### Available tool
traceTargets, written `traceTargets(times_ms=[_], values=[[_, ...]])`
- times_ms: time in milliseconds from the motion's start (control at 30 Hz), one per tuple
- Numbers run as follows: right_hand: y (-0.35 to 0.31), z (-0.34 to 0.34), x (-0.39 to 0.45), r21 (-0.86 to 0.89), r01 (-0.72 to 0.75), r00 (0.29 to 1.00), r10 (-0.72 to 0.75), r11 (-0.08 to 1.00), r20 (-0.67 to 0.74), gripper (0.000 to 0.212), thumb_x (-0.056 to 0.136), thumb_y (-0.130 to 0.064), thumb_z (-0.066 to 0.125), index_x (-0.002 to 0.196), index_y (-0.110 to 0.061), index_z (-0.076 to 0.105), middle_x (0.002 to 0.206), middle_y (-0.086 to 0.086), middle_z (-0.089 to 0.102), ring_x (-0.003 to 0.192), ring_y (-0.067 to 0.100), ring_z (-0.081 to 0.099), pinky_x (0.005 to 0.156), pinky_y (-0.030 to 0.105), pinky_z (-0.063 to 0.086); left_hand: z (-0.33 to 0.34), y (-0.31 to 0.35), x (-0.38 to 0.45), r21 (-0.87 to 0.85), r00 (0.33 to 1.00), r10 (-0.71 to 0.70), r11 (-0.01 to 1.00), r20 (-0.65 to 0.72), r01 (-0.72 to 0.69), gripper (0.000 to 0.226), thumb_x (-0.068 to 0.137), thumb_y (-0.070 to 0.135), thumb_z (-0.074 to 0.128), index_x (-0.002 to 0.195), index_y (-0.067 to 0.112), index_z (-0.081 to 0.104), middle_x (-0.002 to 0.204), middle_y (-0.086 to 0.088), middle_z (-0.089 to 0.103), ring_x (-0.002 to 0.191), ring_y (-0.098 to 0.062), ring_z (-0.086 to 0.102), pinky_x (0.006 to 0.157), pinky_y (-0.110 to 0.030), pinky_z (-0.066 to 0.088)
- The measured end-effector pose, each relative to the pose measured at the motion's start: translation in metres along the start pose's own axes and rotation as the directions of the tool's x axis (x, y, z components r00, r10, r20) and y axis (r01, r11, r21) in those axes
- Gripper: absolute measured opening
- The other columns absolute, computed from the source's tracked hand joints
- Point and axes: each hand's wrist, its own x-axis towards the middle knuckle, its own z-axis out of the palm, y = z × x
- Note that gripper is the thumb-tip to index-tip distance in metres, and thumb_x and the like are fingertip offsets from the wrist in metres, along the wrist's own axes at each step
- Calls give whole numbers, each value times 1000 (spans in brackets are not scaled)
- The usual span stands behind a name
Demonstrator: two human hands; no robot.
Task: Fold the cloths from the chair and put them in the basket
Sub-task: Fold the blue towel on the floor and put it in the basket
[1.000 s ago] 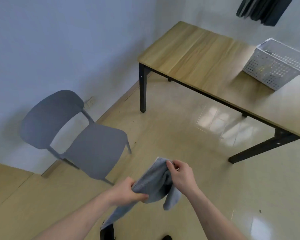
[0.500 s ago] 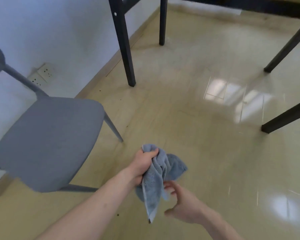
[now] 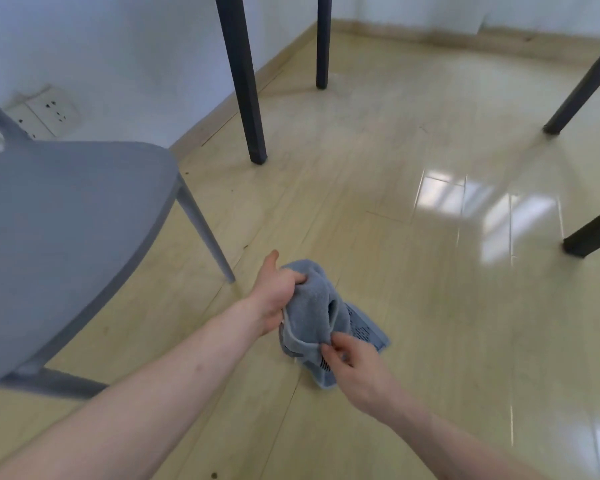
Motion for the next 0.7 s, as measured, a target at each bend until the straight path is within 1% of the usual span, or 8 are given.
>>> traceTargets(times_ms=[100, 200, 300, 367, 467, 533, 633, 700], values=[[-9, -10, 9, 123, -8, 998, 16, 992, -61, 35, 106, -40, 46, 80, -19, 57, 64, -17, 52, 60, 2, 45, 61, 25, 37, -6, 1, -2, 231, 984, 154, 964, -92, -129, 84, 93, 2, 57, 161, 32, 18, 163, -9, 28, 118, -21, 57, 78, -28, 48], [-27, -25, 16, 318, 9, 982, 51, 948, -180, 42, 105, -39, 50, 94, 1, 61, 74, 14, 60, 66, 16, 58, 56, 23, 48, -21, -1, -6, 533, 930, 311, 830, -198, -164, 75, 88, 5, 57, 153, 34, 36, 163, 2, 19, 110, -16, 63, 70, -20, 45], [-44, -38, 18, 338, -15, 978, 85, 941, -192, 36, 102, -43, 56, 94, -11, 70, 78, 6, 74, 71, 14, 71, 60, 27, 55, -32, 0, -13, 756, 935, 351, 626, -55, -191, 58, 80, 9, 62, 130, 38, 57, 152, 8, 33, 97, -13, 63, 65, -19, 49], [-54, -44, 18, 322, -40, 975, 108, 946, -196, 33, 97, -51, 60, 89, -21, 73, 78, -5, 76, 74, 9, 72, 67, 27, 56, -30, 6, -21, 765, 948, 292, 579, 130, -283, 46, 81, 12, 64, 117, 42, 63, 135, 11, 51, 106, -11, 59, 72, -25, 53], [-85, -58, 12, 331, -83, 967, 157, 940, -202, 39, 90, -60, 64, 84, -22, 73, 78, -4, 75, 76, 14, 69, 68, 28, 50, -23, 23, -56, 743, 897, 157, 511, 413, -432, 60, 80, 15, 68, 135, 33, 55, 122, 16, 53, 116, -6, 54, 85, -24, 50], [-111, -70, -4, 335, -95, 962, 174, 937, -212, 44, 86, -65, 65, 81, -22, 72, 83, -2, 76, 78, 16, 69, 69, 30, 50, -22, 34, -82, 717, 877, 204, 510, 435, -475, 59, 79, 21, 74, 134, 27, 54, 123, 16, 57, 121, -6, 54, 96, -24, 46], [-141, -84, -42, 383, -55, 968, 144, 922, -206, 51, 81, -70, 67, 80, -20, 75, 85, 3, 78, 84, 21, 72, 74, 35, 52, -27, 47, -126, 619, 856, 396, 593, 332, -515, 24, 87, 39, 77, 107, 31, 66, 106, 19, 69, 105, 0, 63, 96, -28, 52], [-155, -87, -75, 414, -31, 968, 130, 910, -213, 55, 76, -74, 68, 82, -19, 76, 86, 4, 78, 89, 25, 74, 77, 37, 55, -29, 48, -162, 563, 833, 445, 617, 328, -551, 18, 87, 42, 77, 100, 37, 66, 104, 22, 69, 103, 2, 63, 92, -31, 55]])
